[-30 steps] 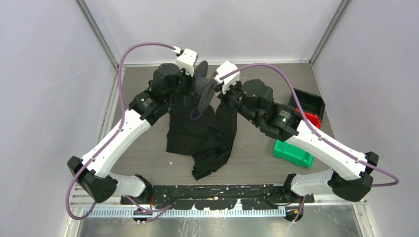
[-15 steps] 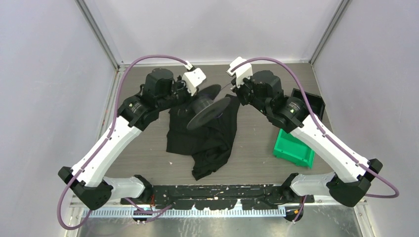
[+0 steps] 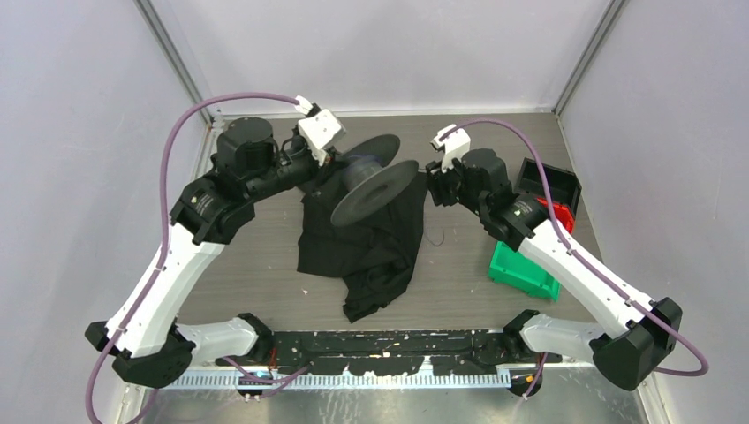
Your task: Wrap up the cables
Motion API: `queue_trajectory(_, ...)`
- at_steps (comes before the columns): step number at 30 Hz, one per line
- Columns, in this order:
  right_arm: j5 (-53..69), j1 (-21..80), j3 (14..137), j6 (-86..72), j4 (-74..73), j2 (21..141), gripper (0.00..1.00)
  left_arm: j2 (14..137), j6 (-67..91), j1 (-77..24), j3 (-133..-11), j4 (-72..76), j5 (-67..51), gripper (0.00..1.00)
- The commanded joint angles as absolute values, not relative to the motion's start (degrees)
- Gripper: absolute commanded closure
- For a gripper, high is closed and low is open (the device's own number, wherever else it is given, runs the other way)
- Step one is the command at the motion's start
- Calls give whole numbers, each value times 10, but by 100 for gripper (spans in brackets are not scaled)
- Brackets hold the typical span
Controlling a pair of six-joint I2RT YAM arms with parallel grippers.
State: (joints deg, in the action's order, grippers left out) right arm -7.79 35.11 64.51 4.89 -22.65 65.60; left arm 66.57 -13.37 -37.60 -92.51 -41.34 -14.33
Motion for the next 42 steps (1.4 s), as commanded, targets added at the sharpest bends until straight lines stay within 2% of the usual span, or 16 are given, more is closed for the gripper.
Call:
queue_trajectory(1,-60,348,605,-29,-122,627,45,638,-85,-371,-959,-327,-118,100)
queue_trajectory(2,-59,347,593,-37,-112,624,36,634,-82,-370,-960,-323,-114,100)
queue_trajectory(5,-55,347,571,-48,-102,613,23,624,-65,-366,-972,-318,-102,100)
queue_trajectory(14,-56,342,540,-72,-104,574,6,611,-4,-365,-1001,-301,-5,100)
queue_trajectory(18,-30,337,517,-115,-76,554,5,610,-3,-365,-1017,-300,19,100)
queue_trajectory(23,-84,334,515,-252,-54,539,0,612,8,-365,-1029,-303,18,100)
queue_trajectory(29,-32,334,488,-394,30,527,0,610,21,-365,-1019,-290,20,100)
queue_trajectory(42,75,342,480,-443,117,568,4,606,25,-365,-1005,-268,26,100)
